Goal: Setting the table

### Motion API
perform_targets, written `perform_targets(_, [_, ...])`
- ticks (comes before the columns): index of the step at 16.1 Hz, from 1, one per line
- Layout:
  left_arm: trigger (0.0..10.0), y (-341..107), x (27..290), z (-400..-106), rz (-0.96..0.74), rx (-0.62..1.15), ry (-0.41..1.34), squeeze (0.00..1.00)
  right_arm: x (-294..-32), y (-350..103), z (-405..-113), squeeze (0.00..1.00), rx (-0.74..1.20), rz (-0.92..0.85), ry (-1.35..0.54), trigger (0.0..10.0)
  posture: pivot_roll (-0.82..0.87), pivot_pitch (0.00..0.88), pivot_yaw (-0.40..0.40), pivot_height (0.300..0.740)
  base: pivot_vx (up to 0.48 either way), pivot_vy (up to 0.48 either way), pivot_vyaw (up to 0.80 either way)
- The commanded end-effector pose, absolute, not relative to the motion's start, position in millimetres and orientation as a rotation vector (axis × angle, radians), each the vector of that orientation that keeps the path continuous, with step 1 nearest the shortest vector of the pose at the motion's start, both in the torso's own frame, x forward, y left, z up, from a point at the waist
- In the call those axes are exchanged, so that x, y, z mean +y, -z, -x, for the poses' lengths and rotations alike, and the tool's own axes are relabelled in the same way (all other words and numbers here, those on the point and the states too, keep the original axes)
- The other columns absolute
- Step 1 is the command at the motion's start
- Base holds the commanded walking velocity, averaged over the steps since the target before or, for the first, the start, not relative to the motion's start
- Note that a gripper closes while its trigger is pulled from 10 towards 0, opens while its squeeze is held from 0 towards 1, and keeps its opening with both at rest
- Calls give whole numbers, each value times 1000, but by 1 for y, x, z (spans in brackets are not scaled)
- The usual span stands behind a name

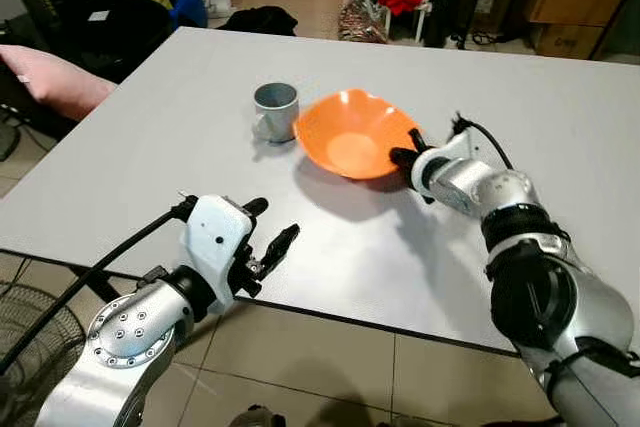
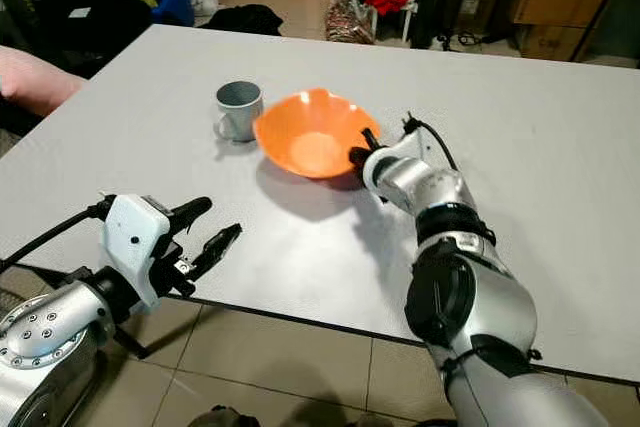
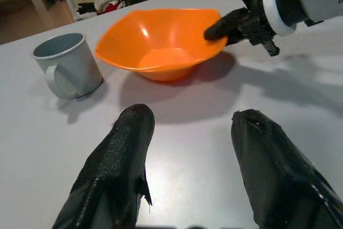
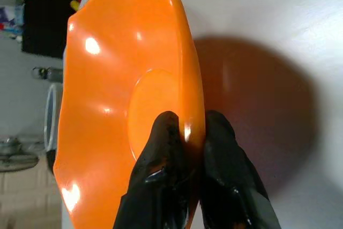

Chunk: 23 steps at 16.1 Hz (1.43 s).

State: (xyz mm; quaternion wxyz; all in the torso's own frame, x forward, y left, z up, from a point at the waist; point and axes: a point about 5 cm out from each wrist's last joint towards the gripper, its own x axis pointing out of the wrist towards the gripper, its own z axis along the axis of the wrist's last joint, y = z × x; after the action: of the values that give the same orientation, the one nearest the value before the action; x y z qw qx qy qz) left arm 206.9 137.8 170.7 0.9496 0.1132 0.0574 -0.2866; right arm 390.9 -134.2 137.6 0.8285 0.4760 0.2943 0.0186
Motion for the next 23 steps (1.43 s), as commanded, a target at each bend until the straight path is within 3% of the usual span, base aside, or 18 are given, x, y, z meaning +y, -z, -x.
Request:
perform_targets(1, [10000, -176, 136, -208, -242, 101, 595, 0, -130, -155, -399, 0, 562, -1026, -81, 10000, 2, 64, 51, 740, 0, 0, 0])
perform_targets(10, [10000, -177, 136, -212, -245, 101, 590, 0, -133, -156, -402, 0, 547, -920, -8, 10000, 0, 62, 46, 740, 0, 0, 0])
perform_targets(11, [10000, -177, 136, -212, -244, 101, 588, 0, -134, -155, -403, 78, 542, -912, 2, 10000, -1, 63, 46, 740, 0, 0, 0])
perform_targets(12, [10000, -177, 136, -212, -245, 100, 587, 0, -134, -155, -403, 325, 540, -913, 10, 10000, -1, 62, 46, 740, 0, 0, 0])
perform_targets(13, [10000, -177, 136, -212, -245, 100, 586, 0, -134, -155, -403, 796, 540, -921, 14, 10000, -2, 62, 46, 740, 0, 0, 0])
perform_targets(14, [10000, -177, 135, -212, -246, 99, 585, 0, -134, -155, -403, 988, 539, -922, 12, 10000, -2, 62, 46, 740, 0, 0, 0])
perform_targets(19, [10000, -177, 136, -214, -241, 91, 575, 0, -139, -161, -405, 1000, 514, -938, 9, 10000, -18, 46, 46, 740, 0, 0, 0])
perform_targets(23, [10000, -176, 137, -212, -203, 72, 543, 0, -152, -169, -405, 1000, 509, -810, -46, 10000, -36, 17, 43, 740, 0, 0, 0])
